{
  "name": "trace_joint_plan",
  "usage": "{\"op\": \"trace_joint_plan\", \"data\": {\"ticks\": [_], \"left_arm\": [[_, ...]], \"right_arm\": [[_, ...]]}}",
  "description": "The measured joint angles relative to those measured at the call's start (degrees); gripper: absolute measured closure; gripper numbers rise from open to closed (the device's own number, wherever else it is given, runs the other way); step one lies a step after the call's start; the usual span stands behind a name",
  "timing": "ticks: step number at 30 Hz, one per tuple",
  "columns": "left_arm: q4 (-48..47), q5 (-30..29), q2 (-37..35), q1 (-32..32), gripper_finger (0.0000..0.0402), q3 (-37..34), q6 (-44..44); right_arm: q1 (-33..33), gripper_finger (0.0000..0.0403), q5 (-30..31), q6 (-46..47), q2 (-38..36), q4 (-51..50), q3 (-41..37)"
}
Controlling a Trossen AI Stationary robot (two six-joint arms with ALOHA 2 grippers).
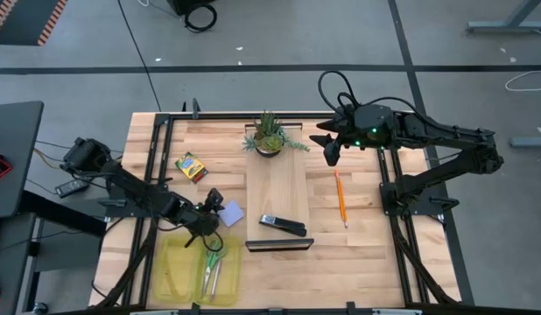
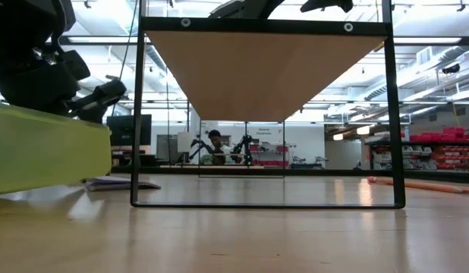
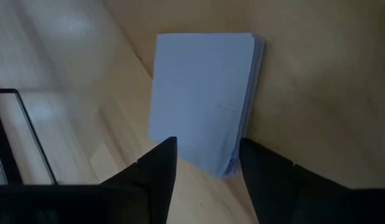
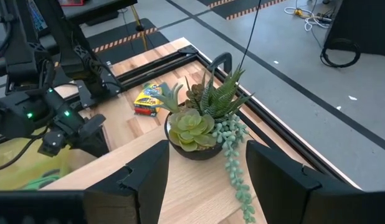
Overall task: Pack school essentials
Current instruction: Put the sticky notes into the supply box
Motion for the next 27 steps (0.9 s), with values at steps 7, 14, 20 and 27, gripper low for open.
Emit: {"op": "trace_joint_plan", "data": {"ticks": [7, 14, 20, 27], "left_arm": [[0.0, 0.0, 0.0, 0.0, 0.0246, 0.0, 0.9], [-0.1, 0.0, 0.0, 0.0, 0.0269, 0.0, 1.0], [-0.1, 0.0, 0.0, 0.0, 0.0289, -0.1, 1.0], [2.9, 0.0, 0.0, 0.0, 0.0305, -0.1, 3.4]], "right_arm": [[0.0, 0.0183, 0.0, 0.0, 0.0, 0.0, 0.0], [0.0, 0.0183, -0.4, 0.5, 0.0, 0.0, 0.0], [0.0, 0.0183, -0.5, 0.5, 0.0, 0.0, 0.0], [0.0, 0.0183, -0.5, 0.5, 0.0, 0.0, 0.0]]}}
